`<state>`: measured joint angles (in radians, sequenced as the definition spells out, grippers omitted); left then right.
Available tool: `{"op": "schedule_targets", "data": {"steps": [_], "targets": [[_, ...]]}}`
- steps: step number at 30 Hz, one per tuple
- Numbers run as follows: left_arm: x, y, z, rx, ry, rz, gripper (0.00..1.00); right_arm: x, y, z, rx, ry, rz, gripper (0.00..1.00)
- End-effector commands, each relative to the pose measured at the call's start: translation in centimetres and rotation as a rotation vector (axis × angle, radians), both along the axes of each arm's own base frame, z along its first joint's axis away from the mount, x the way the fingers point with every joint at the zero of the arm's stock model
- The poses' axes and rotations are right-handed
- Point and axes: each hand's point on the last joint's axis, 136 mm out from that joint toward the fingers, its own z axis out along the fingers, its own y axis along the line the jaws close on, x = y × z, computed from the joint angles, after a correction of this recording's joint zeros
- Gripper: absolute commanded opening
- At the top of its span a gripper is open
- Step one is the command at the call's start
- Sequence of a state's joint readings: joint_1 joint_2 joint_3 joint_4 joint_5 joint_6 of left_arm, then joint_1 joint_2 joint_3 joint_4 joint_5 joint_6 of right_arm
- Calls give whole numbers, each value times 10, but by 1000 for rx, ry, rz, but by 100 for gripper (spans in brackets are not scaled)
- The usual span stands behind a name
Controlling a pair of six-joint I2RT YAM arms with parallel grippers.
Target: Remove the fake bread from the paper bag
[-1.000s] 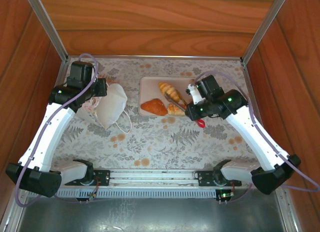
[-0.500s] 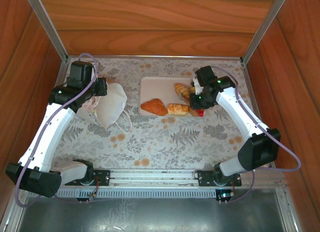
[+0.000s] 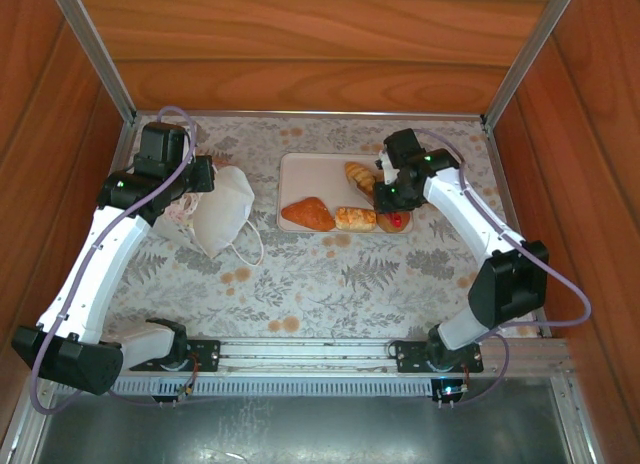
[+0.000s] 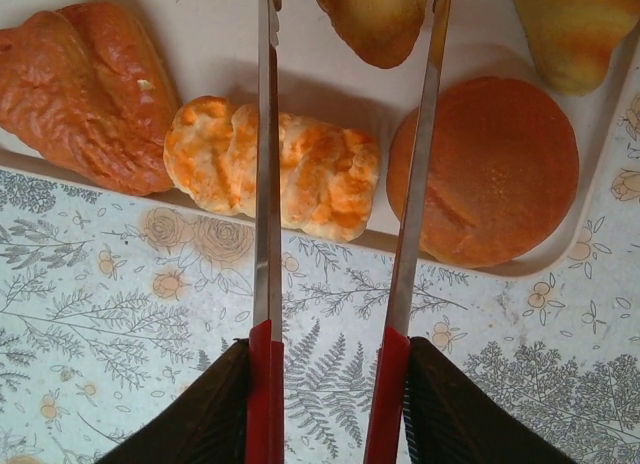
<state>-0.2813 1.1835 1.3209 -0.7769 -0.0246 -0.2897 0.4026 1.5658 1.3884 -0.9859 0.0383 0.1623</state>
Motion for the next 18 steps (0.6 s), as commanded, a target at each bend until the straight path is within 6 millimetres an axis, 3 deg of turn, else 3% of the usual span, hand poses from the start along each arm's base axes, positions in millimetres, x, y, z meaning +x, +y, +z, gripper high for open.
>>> {"op": "schedule_targets", "data": {"steps": [1,7,18], "targets": [[5,1,0,-14,-10,12,0,12,-7,11,-28,-51,-11,42],[4,1,0,-16,-10,14,0,10,-12,8,-53,-41,-7,45],[3,1,2,-17,-17,13,0,10,-14,23,-53,-76,-5,47]]}}
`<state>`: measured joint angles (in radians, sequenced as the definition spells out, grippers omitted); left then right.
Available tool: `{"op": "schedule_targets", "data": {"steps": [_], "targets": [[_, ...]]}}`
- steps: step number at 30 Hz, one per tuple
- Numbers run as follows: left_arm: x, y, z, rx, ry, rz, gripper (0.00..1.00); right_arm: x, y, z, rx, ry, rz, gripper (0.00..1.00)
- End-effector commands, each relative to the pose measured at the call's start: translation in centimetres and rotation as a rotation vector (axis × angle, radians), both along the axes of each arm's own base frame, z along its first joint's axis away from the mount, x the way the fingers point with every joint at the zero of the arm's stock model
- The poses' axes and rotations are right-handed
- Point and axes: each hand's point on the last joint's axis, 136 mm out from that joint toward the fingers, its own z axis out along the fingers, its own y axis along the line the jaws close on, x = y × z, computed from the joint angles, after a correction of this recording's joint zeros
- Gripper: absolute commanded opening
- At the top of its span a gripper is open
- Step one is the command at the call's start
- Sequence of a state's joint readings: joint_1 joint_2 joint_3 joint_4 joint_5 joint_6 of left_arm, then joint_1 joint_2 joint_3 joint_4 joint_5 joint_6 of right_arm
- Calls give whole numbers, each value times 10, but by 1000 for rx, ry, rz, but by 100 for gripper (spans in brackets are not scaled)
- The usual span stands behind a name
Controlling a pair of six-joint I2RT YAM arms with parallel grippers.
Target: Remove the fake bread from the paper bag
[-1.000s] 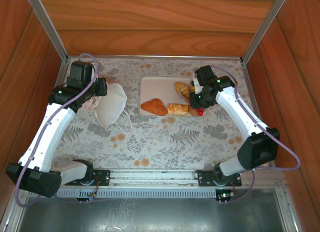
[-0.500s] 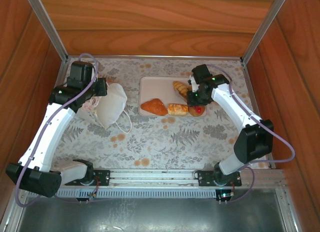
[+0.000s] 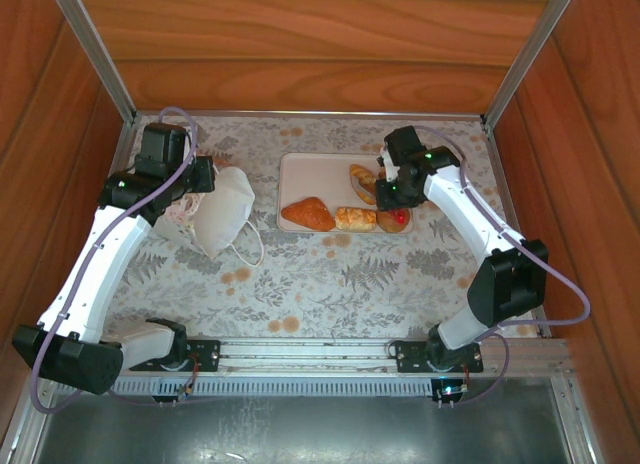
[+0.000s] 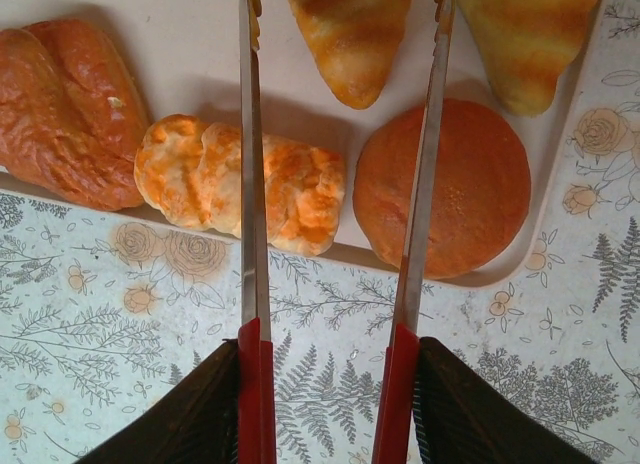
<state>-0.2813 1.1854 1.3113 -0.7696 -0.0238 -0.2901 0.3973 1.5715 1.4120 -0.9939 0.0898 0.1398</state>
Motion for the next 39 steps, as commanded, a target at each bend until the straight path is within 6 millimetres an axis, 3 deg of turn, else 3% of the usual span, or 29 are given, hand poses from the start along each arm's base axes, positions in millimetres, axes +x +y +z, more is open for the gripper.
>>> {"op": "schedule_targets", "data": {"steps": [1,8,16,31,35,39], "targets": [[3,2,5,-16,-21,14,0,1,-6,20,-3,-50,-6,47],[4,2,5,-14,-20,16,0,-11,12,53,134,-107,53,43],[4,2,6,-14,-24,16,0,-32,47,70,342,-67,127,42],[4,3,9,-15,-30,18,0,-106,151,79,531,53,410,42],[4,2,11,-19,-35,17,0,-119,183,74,551,81,481,42],[3,2,13,-20,-39,17,0,-118,211,72,582,72,496,42]]}}
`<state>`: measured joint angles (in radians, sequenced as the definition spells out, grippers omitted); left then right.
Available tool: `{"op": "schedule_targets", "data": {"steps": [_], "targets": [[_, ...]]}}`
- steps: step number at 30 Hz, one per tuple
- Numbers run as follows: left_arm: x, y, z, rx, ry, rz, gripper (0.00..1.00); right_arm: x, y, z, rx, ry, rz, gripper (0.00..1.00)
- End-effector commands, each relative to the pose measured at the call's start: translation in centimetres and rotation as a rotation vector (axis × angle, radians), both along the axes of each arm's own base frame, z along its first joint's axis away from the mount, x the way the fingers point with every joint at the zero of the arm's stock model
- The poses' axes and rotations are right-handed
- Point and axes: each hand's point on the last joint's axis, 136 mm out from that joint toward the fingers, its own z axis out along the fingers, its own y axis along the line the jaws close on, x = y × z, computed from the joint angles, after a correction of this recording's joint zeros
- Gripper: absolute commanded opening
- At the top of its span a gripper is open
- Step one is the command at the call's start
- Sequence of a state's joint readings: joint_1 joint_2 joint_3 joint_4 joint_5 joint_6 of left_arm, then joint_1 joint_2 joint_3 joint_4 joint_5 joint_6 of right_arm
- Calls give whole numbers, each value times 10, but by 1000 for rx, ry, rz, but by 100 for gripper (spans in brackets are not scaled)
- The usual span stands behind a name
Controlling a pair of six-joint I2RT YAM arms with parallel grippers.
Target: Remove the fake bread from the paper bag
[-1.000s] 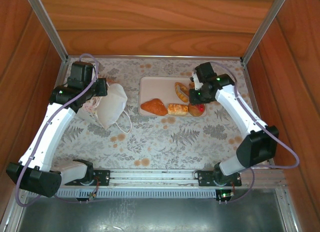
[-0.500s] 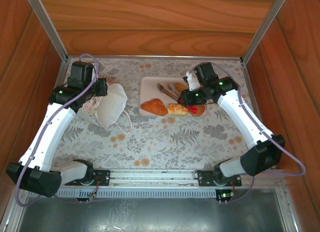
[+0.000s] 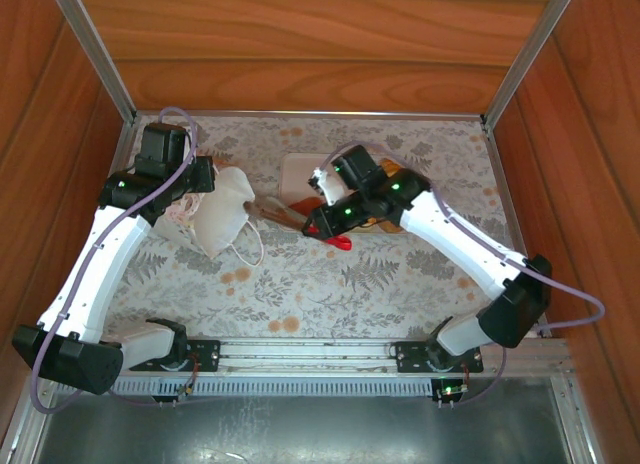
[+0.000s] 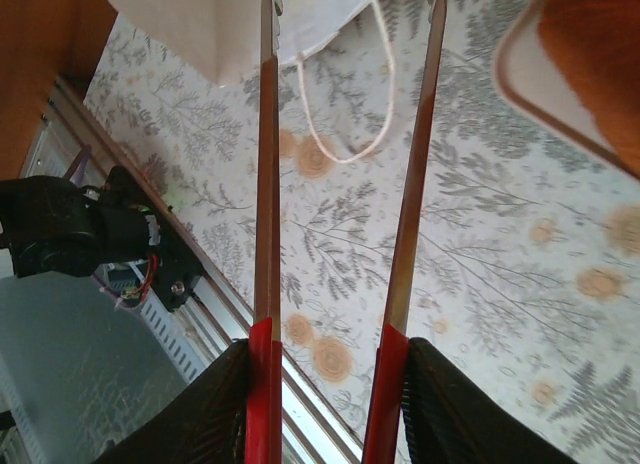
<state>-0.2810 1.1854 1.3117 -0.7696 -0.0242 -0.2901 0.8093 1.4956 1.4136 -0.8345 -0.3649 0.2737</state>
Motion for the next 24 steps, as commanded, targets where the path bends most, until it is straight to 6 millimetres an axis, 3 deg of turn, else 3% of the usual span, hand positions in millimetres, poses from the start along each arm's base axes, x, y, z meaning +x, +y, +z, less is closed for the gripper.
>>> {"op": "schedule_targets", "data": {"steps": [1,6,12,24], "targets": [[3,1,12,-21,-38,14,0,7,36,12,96,-13,2,42],[4,0,14,-31,-37,11,0,28,83,7,143,-36,-34,41],[6,-2,17,-37,-42,6,0,57,125,-9,186,-14,-140,40],[6,-6,17,-42,-38,-16,0,82,166,-24,201,-36,-230,40]]}}
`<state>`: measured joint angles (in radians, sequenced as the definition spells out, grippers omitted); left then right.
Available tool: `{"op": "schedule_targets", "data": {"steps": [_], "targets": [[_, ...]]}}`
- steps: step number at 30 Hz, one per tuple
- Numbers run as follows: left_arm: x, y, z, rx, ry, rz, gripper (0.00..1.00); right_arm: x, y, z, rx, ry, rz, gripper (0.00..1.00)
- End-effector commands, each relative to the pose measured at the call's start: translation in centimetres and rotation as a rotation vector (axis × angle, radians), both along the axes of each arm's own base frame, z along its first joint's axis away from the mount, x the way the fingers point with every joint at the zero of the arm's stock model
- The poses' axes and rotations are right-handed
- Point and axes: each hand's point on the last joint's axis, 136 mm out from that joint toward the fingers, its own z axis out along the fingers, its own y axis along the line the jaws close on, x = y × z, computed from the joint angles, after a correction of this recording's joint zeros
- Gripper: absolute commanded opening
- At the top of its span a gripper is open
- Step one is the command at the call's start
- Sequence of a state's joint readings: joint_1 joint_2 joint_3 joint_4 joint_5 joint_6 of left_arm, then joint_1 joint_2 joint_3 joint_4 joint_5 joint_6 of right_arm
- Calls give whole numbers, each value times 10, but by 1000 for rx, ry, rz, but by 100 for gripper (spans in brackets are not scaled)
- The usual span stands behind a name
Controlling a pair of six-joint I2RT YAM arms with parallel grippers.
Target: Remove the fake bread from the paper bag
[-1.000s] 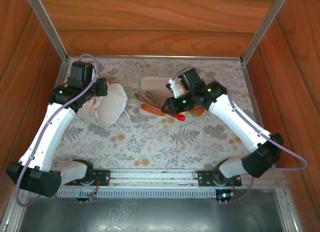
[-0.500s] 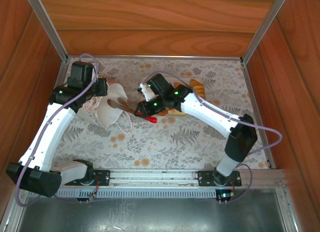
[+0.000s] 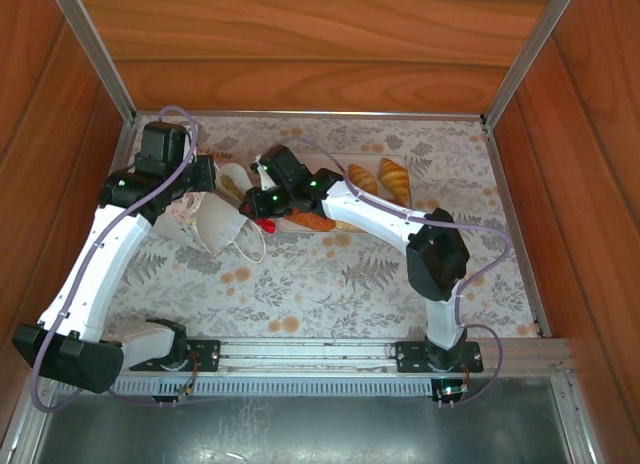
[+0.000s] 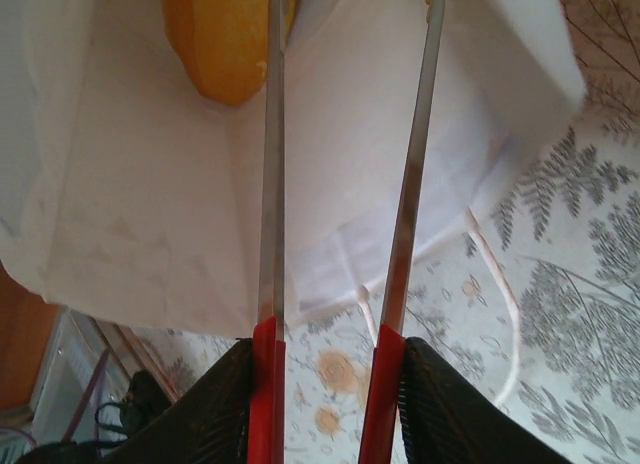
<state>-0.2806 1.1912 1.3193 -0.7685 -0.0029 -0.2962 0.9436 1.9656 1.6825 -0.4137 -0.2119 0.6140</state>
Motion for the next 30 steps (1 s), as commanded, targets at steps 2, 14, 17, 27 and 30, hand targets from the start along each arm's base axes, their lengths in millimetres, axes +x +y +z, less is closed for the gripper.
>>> {"op": "schedule_targets", "data": {"steps": [2,14,17,27,30], "targets": [[6,-2,16,-26,-41,-6,0,8,26,22,89,-49,-18,40],[3,-1,17,-24,-48,-3,0,17,34,4,50,-34,-85,43],[2,0,16,-20,-49,-7,0,17,39,3,62,-27,-76,43],[-5,1,16,-19,-55,-13,0,29,42,0,47,-75,-104,40],[-7,6,12,2,-56,0,0,30,44,1,47,-75,-97,35]]}}
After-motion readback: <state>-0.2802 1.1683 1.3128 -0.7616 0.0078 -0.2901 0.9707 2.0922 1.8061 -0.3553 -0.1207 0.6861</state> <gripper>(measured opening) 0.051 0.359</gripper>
